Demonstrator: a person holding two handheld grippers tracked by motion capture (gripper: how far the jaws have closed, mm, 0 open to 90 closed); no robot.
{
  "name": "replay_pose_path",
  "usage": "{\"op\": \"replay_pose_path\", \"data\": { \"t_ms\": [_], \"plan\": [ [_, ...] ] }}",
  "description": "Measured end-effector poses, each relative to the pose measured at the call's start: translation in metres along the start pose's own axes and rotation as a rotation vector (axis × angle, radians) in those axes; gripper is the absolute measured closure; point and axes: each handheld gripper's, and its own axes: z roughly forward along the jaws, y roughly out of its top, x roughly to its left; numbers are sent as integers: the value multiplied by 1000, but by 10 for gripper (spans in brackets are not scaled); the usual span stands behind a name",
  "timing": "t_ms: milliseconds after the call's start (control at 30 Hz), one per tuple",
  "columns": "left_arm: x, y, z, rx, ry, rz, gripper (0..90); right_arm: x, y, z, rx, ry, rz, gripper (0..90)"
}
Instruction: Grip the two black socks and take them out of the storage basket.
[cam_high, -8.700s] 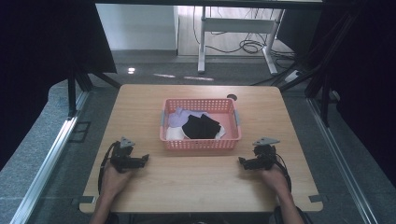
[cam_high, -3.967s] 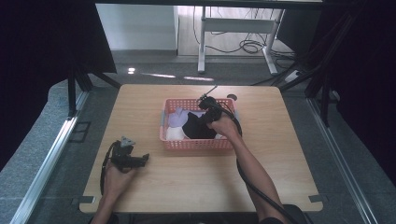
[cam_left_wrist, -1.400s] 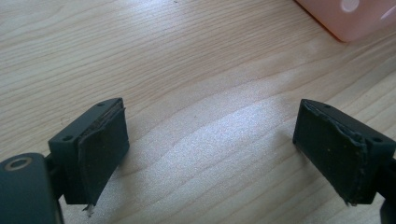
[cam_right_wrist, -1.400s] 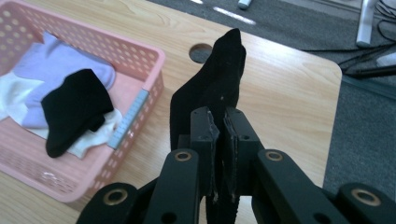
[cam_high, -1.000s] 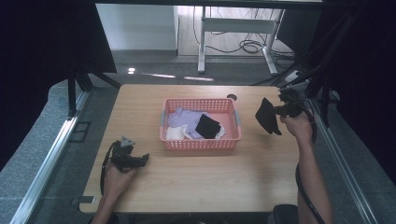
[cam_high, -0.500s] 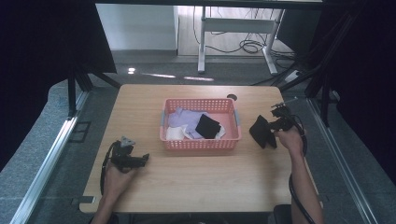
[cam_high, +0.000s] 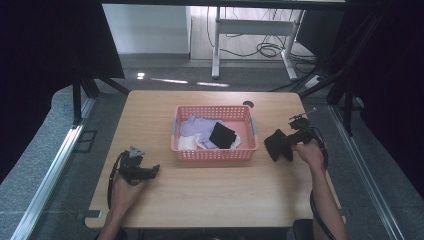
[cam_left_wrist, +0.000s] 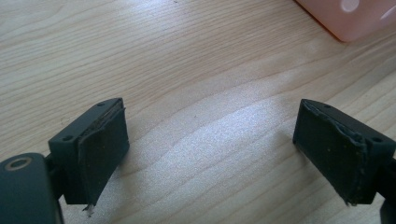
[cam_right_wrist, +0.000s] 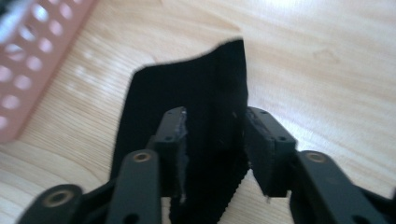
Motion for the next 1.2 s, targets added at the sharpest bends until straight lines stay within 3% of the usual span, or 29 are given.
{"op": "replay_pose_path", "data": {
  "t_ms": [167, 333, 600, 867, 1167, 1200],
  "plan": [
    [0, 0, 0, 0, 0, -1, 99, 8, 11, -13, -42, 4, -28, 442],
    [0, 0, 0, -2, 0, -1, 100, 17, 23, -23, -80, 35, -47, 378],
    [0, 0, 0, -1, 0, -1, 100, 41, 43, -31, -110, 94, -96, 347],
    [0, 0, 0, -1, 0, -1, 99, 70, 63, -21, -117, 136, -162, 350],
    [0, 0, 0, -1, 0, -1, 100, 118, 87, 7, -100, 197, -252, 355],
    [0, 0, 0, -1, 0, -1, 100, 118, 87, 7, -100, 197, -252, 355]
  ]
}}
